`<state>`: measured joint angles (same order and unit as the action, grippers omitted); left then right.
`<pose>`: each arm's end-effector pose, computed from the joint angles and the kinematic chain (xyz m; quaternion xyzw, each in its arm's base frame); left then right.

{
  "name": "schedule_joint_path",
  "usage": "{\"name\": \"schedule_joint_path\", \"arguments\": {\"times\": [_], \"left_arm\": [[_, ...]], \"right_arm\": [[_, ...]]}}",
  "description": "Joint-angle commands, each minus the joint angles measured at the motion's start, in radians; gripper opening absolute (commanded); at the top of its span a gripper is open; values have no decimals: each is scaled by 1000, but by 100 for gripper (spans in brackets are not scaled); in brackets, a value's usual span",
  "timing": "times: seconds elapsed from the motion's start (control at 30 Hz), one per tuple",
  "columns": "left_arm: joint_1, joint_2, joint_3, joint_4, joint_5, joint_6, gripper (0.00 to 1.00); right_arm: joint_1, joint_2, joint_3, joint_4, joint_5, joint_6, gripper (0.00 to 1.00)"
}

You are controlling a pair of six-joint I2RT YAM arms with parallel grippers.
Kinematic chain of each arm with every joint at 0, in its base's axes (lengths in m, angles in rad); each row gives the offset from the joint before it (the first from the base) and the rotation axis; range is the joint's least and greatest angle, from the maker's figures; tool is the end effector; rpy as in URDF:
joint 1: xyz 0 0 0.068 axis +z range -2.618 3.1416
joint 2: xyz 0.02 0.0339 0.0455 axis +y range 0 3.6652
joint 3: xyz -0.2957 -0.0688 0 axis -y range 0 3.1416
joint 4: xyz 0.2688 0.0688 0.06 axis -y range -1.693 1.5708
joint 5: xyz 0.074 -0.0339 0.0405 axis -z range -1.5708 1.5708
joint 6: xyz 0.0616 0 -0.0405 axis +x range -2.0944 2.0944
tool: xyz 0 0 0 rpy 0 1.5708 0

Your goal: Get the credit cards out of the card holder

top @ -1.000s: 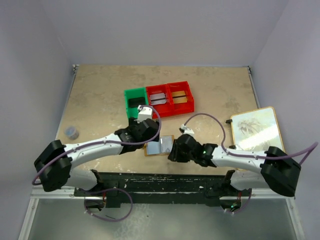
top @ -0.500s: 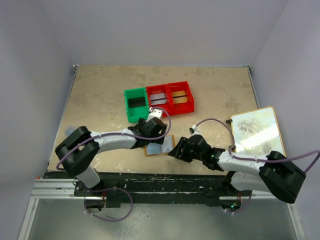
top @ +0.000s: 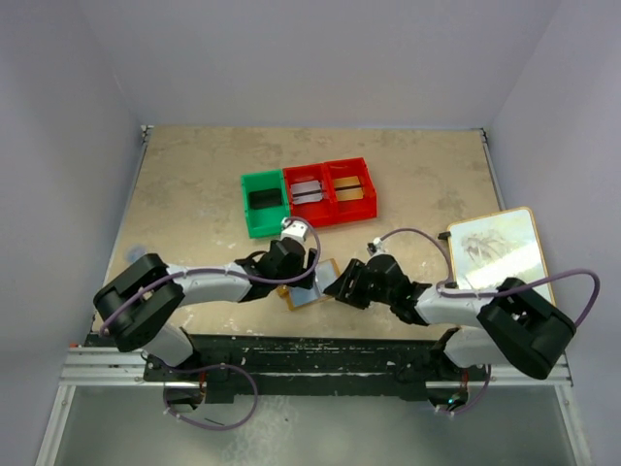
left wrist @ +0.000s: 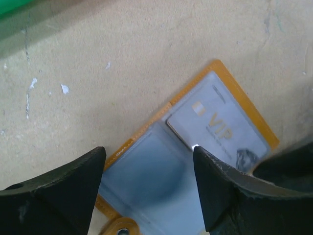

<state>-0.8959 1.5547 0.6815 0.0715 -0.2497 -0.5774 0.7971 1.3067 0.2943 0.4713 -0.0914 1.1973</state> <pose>0.2161 -0.2457 0.1456 0.0997 0.9155 -0.1646 0.3533 0.1722 0.1843 0.1331 0.1508 0.8566 0.4347 0.2335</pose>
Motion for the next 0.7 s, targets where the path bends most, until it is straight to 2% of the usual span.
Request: {"name": "schedule_joint_path", "arguments": {"times": [0.0, 0.13, 0.33, 0.5, 0.67], "left_arm": [[-7, -63, -106, 31, 146, -87, 69], [-57, -117, -156, 54, 180, -122, 66], [-197, -136, -165, 71, 105, -183, 65], [-239, -119, -170, 158, 108, -234, 61], [-300, -66, -127, 195, 106, -259, 61]], "right_arm": [[-61, 38, 23, -39, -19, -75, 53], [-100, 40, 94, -148, -1, -155, 53], [-123, 72, 206, -261, 40, -250, 53], [-124, 179, 297, -270, -36, -359, 51], [-122, 268, 333, -143, -151, -423, 48]]}}
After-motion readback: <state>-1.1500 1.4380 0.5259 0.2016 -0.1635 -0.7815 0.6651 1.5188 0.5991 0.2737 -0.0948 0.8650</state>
